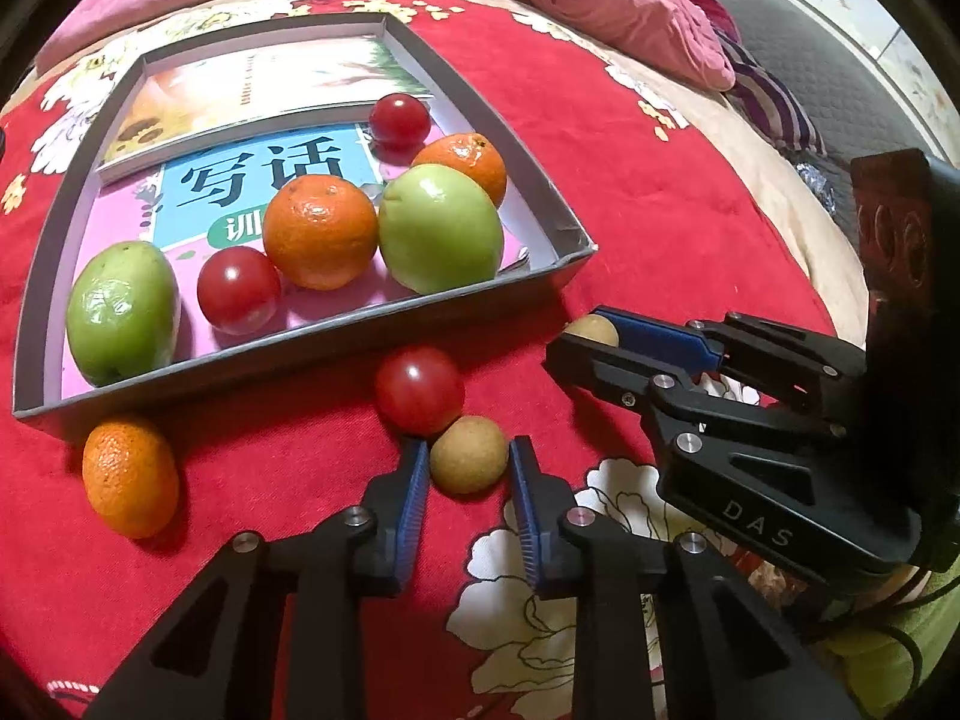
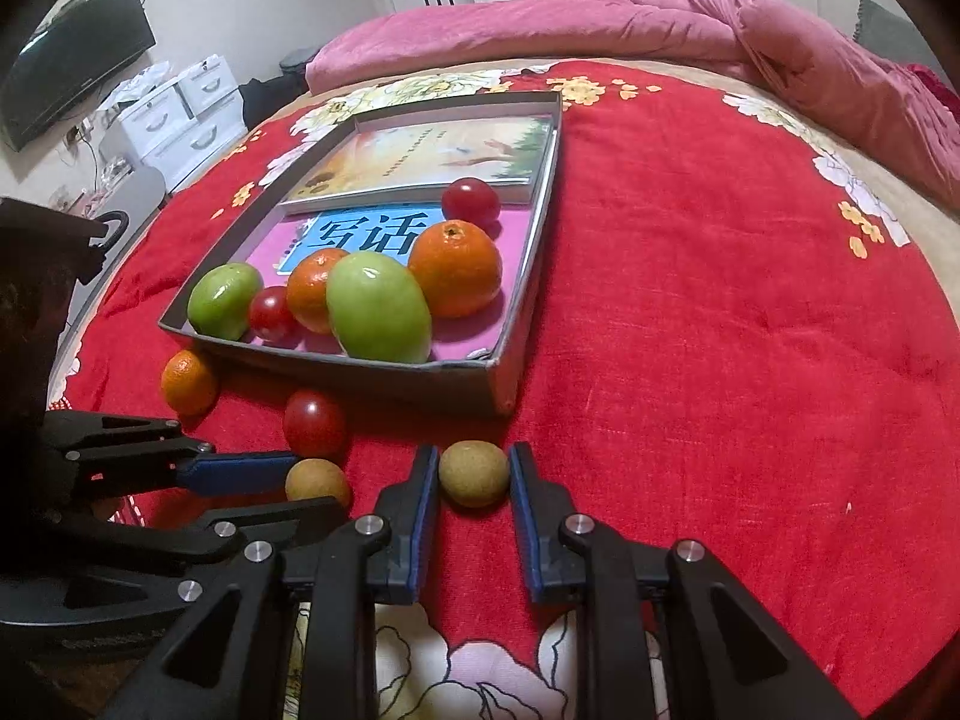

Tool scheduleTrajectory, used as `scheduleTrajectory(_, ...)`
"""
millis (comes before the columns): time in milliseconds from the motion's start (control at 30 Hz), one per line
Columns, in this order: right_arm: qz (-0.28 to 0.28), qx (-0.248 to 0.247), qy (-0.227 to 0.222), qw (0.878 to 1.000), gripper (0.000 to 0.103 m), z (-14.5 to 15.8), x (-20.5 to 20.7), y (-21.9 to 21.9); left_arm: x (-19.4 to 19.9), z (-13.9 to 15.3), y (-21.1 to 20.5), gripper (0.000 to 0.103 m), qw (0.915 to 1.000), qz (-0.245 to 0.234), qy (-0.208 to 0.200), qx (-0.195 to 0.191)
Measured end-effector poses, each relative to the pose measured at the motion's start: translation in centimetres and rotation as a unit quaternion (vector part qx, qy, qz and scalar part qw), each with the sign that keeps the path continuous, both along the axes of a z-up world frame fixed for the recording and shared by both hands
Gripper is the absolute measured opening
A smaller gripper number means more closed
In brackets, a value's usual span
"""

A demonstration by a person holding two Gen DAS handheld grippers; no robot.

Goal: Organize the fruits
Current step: 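Grasp the small brown fruit with the right tool while the left tool grasps a small yellow fruit, then lift and carry both held small fruits over the tray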

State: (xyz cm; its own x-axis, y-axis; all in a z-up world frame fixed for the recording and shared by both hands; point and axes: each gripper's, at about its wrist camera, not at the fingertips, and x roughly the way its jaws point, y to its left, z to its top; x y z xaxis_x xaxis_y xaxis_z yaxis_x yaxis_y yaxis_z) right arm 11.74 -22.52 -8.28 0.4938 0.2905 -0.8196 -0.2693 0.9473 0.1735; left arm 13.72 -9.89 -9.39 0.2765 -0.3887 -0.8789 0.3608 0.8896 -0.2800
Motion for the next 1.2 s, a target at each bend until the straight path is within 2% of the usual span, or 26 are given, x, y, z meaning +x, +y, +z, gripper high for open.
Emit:
scheduleTrajectory(233, 0.011, 0.006, -0.003, 1.0, 0.024, 0.4, -0.4, 0.4, -0.3, 0.3, 0.5, 0.027, 1.0, 0.0, 0.003, -0.007)
scheduleTrajectory(533, 0.033, 0.022, -0.023, 0.999, 0.024, 2.5, -1.5, 1.7, -1.1, 2.3, 3.2, 0.027, 0.9996, 0.021, 0.0, -0.019)
scheduleTrajectory(967, 0.058, 0.036, -0.061, 0.996, 0.024, 5.8, -2.7, 3.4, -1.3, 7.4, 7.7, 0.027, 0.9962, 0.062, -0.052, -0.033)
scheduleTrajectory(1200, 0.058, 0.036, -0.075, 0.995, 0.024, 6.7, -3.0, 3.6, -1.3, 8.8, 7.8, 0.027, 0.9946, 0.068, -0.071, -0.034)
